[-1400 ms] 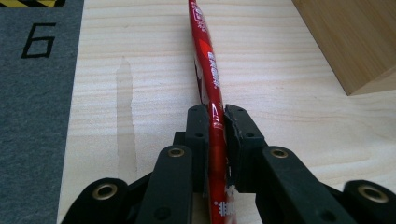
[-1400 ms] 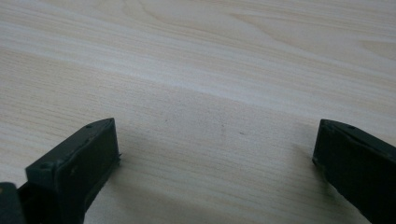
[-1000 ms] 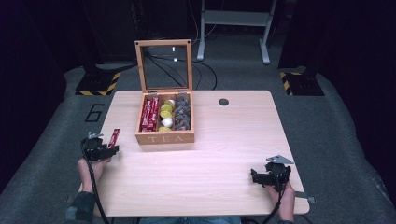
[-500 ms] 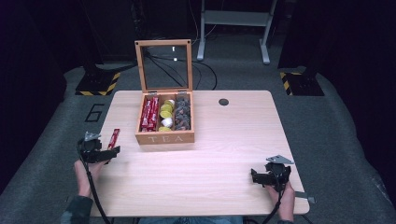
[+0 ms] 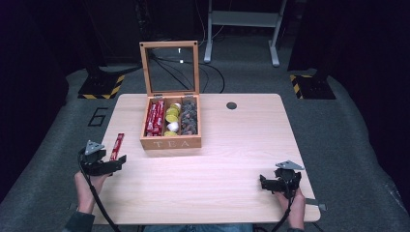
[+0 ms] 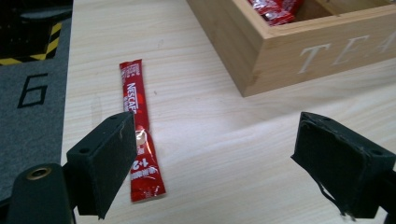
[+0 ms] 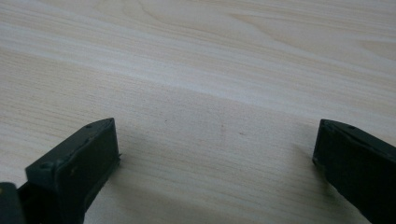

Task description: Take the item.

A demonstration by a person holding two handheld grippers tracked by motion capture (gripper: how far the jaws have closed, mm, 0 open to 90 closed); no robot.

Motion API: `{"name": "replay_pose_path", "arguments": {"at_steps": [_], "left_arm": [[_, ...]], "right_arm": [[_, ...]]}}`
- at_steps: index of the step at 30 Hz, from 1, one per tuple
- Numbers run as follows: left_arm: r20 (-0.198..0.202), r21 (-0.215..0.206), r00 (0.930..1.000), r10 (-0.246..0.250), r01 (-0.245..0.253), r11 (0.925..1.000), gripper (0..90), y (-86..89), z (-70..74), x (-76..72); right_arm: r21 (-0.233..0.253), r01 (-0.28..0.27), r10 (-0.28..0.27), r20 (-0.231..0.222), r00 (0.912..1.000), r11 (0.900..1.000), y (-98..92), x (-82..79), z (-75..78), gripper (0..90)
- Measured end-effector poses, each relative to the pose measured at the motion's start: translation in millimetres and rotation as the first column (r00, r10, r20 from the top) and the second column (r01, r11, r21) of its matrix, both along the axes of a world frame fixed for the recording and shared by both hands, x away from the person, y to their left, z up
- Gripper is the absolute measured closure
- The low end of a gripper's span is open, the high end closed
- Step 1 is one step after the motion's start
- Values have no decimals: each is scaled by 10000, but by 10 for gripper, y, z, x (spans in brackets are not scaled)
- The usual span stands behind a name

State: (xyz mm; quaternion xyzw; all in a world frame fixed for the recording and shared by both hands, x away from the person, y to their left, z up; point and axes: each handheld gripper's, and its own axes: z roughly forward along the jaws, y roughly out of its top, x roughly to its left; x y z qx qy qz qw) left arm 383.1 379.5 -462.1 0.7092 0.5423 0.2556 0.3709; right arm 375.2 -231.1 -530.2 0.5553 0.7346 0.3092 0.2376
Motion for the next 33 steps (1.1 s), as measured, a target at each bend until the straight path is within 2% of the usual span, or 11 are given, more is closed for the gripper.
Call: {"name": "replay_pose_path", "arguments": {"at_steps": [11, 17, 18, 20, 26, 30, 33], "left_arm": [[319, 98, 9989, -337, 334, 9994, 131, -106, 7, -256], [330, 216, 9986, -415, 408, 9989, 131, -145, -54, -388], [230, 285, 9988, -441, 435, 9986, 131, -146, -63, -407], [270, 319, 9987, -435, 426, 9986, 131, -153, -102, -436], [-5, 409, 9993, -375, 375, 9985, 131, -150, -254, -505], [-233, 562, 9994, -260, 273, 9980, 131, -156, -439, -524], [-563, 634, 9981, -258, 294, 9976, 130, -155, -588, -527]], "right_arm": [[1, 0, 0, -2, 10000, 10000, 0, -1, 0, 0], [0, -2, 2, 1, 10000, 10000, 0, -1, 0, 0], [-2, -1, 1, -1, 10000, 10000, 0, -1, 0, 0], [0, 2, -2, 0, 10000, 10000, 1, -1, 0, 0], [-1, 2, -2, 1, 10000, 10000, 1, -1, 0, 0], [-3, -1, 1, 2, 10000, 10000, 1, -1, 0, 0], [3, 8, -8, -4, 10000, 10000, 1, -2, 0, 0]]}}
